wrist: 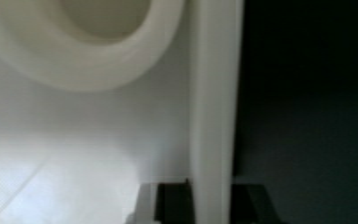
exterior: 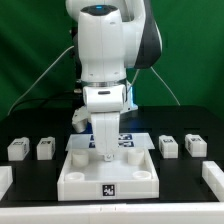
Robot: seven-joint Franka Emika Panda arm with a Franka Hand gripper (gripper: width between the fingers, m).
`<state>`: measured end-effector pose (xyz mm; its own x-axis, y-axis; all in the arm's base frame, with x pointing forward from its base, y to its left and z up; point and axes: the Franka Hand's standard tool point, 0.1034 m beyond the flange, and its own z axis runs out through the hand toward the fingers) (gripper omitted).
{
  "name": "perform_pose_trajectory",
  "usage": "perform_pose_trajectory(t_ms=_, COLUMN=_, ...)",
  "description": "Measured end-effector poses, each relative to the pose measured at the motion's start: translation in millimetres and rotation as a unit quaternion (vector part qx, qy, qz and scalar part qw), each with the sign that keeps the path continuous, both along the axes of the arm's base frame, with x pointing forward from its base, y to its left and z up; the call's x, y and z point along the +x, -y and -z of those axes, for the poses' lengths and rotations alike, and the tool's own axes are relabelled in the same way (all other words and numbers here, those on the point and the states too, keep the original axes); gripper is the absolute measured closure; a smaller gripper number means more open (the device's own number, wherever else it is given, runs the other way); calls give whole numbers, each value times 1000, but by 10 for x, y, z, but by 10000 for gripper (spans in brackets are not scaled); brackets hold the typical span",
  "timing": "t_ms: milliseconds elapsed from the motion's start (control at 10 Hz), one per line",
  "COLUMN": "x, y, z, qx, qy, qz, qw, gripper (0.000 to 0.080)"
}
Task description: Assemble one leg
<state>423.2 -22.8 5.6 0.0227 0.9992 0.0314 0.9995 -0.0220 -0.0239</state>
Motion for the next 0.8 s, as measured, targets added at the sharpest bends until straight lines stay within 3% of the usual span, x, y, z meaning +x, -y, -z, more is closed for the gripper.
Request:
perform_pose_trajectory(t_ms=600, x=6, y=-4, z=-1, qx=0, qy=0, qz=0, qw=1000, gripper=749)
perform_pose_trajectory(t_ms=800, x=125, y=-132, z=-11, qx=4, qy=2, qz=0, qw=1000, gripper=749)
